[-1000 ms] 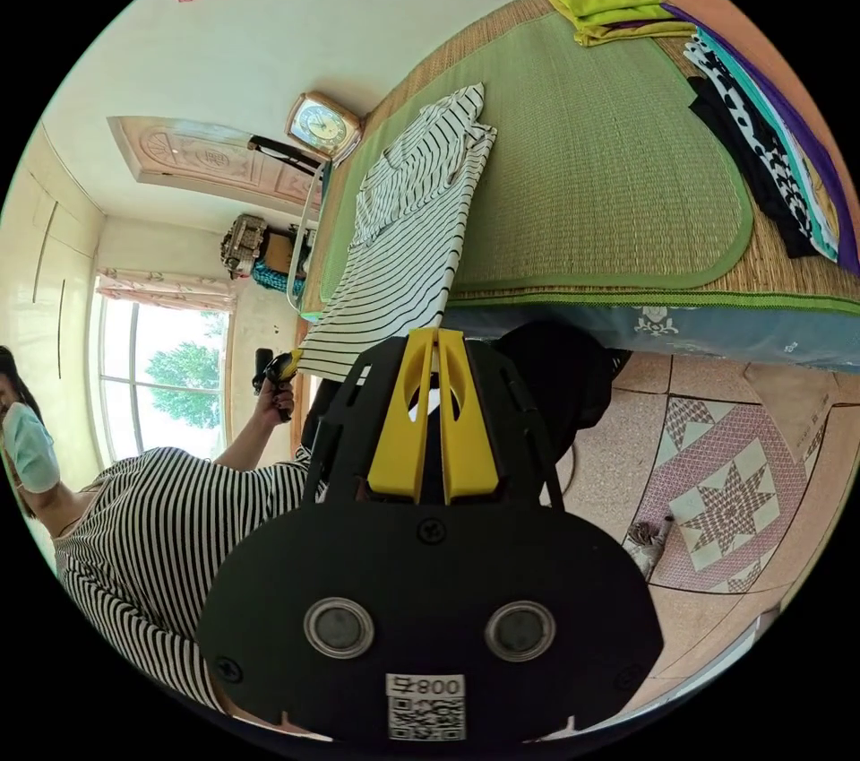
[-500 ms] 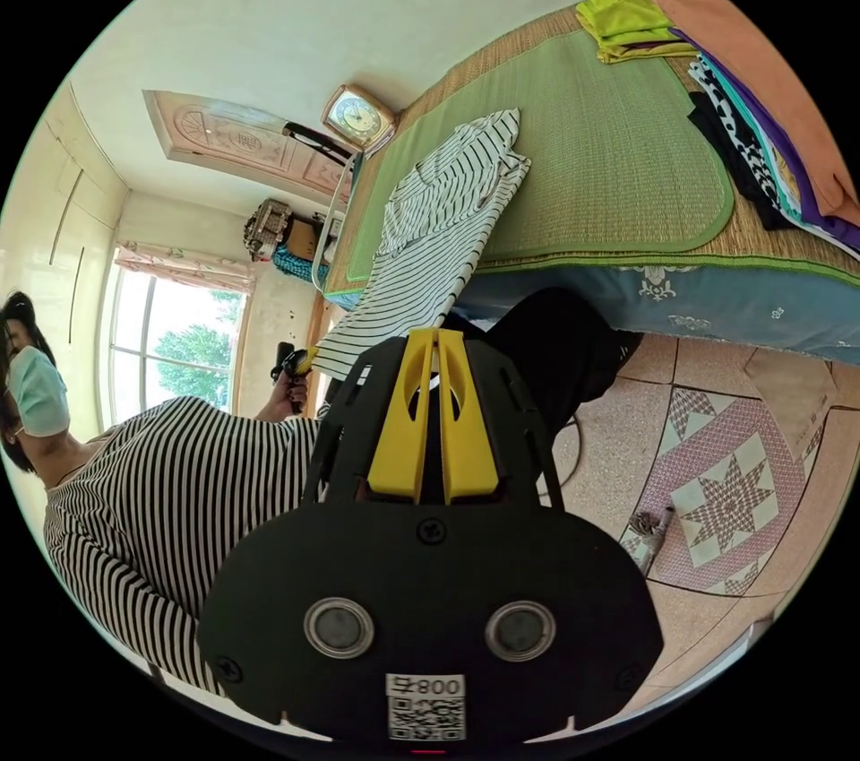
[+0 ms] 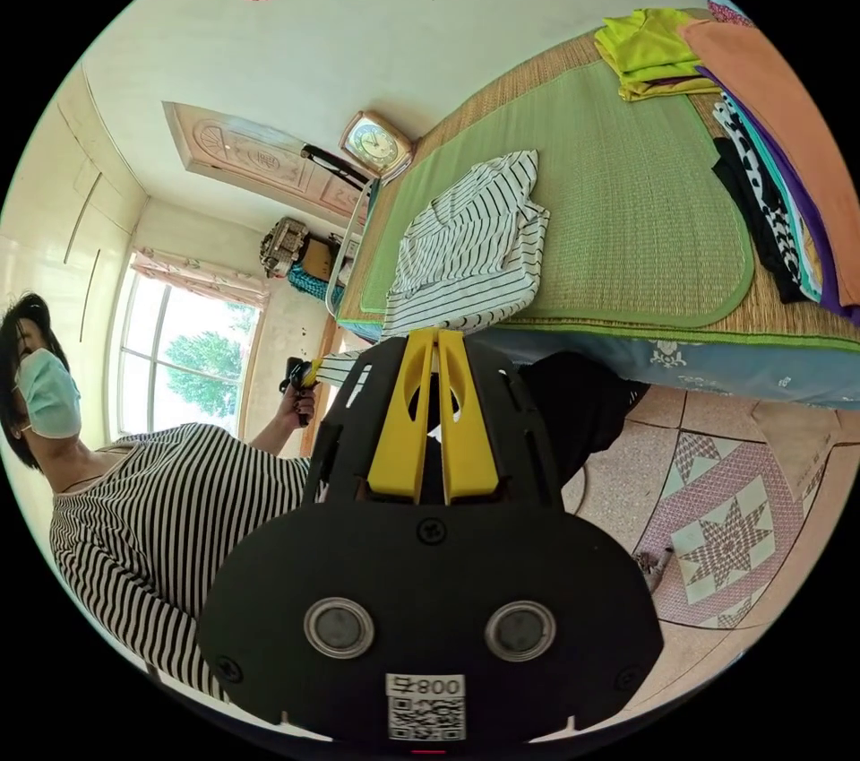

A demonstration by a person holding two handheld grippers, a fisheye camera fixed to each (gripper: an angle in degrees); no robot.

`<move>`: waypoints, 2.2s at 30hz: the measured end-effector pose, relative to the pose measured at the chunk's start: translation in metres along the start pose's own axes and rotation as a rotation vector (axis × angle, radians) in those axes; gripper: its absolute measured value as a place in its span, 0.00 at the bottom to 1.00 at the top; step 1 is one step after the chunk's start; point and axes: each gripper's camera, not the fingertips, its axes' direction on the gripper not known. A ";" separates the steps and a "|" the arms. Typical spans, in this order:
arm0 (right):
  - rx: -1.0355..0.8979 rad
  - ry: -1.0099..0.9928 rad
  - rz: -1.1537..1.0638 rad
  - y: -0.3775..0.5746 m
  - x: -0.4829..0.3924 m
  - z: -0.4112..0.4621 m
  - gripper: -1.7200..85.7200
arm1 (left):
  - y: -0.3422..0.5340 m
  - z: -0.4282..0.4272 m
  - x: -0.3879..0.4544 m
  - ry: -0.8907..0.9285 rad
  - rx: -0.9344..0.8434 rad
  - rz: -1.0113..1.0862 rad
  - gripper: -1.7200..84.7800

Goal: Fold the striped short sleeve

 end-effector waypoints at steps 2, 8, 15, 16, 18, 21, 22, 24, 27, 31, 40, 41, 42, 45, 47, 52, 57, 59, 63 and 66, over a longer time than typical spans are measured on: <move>0.015 -0.003 -0.007 -0.021 -0.001 -0.001 0.02 | -0.023 -0.002 0.005 0.012 0.021 0.015 0.03; 0.024 0.009 -0.049 -0.114 -0.005 0.009 0.02 | -0.096 -0.002 0.014 0.025 0.066 0.042 0.03; 0.008 0.035 -0.068 -0.252 0.002 0.041 0.02 | -0.189 0.005 0.014 0.004 0.097 0.036 0.03; 0.003 0.039 -0.067 -0.276 0.005 0.048 0.02 | -0.206 0.007 0.012 0.001 0.098 0.029 0.03; -0.007 0.046 -0.066 -0.311 0.012 0.059 0.02 | -0.231 0.009 0.008 -0.004 0.106 0.019 0.03; -0.025 0.054 -0.054 -0.366 0.028 0.081 0.02 | -0.274 0.013 -0.002 -0.009 0.118 -0.010 0.03; -0.034 0.063 -0.047 -0.387 0.035 0.090 0.02 | -0.290 0.015 -0.008 -0.014 0.124 -0.024 0.03; -0.056 0.079 -0.033 -0.416 0.048 0.107 0.02 | -0.314 0.018 -0.018 -0.025 0.129 -0.048 0.03; -0.088 0.096 -0.004 -0.459 0.073 0.134 0.02 | -0.350 0.026 -0.034 -0.036 0.136 -0.087 0.03; -0.134 0.118 0.046 -0.505 0.113 0.169 0.02 | -0.391 0.039 -0.058 -0.057 0.123 -0.148 0.04; -0.159 0.069 0.080 -0.559 0.158 0.192 0.02 | -0.438 0.046 -0.072 -0.028 0.162 -0.167 0.04; -0.157 0.067 0.076 -0.561 0.158 0.192 0.02 | -0.442 0.047 -0.069 -0.029 0.167 -0.157 0.04; -0.152 0.060 0.070 -0.566 0.158 0.190 0.02 | -0.444 0.047 -0.067 -0.028 0.174 -0.148 0.04; -0.123 0.035 0.055 -0.573 0.157 0.183 0.02 | -0.455 0.049 -0.059 0.012 0.202 -0.114 0.04; -0.103 0.036 0.053 -0.576 0.159 0.178 0.03 | -0.462 0.051 -0.058 0.023 0.219 -0.111 0.04; -0.136 0.084 0.091 -0.588 0.179 0.193 0.03 | -0.469 0.055 -0.064 -0.027 0.273 -0.156 0.06; -0.063 0.064 0.104 -0.583 0.192 0.182 0.03 | -0.460 0.059 -0.042 -0.056 0.336 -0.078 0.07; -0.039 0.060 0.098 -0.578 0.192 0.175 0.02 | -0.459 0.085 -0.024 -0.119 0.219 -0.024 0.06; -0.092 0.034 -0.018 -0.561 0.165 0.188 0.02 | -0.467 0.138 -0.005 -0.211 0.020 0.054 0.05; -0.226 0.095 -0.145 -0.550 0.129 0.231 0.02 | -0.484 0.180 0.003 -0.319 -0.119 0.100 0.03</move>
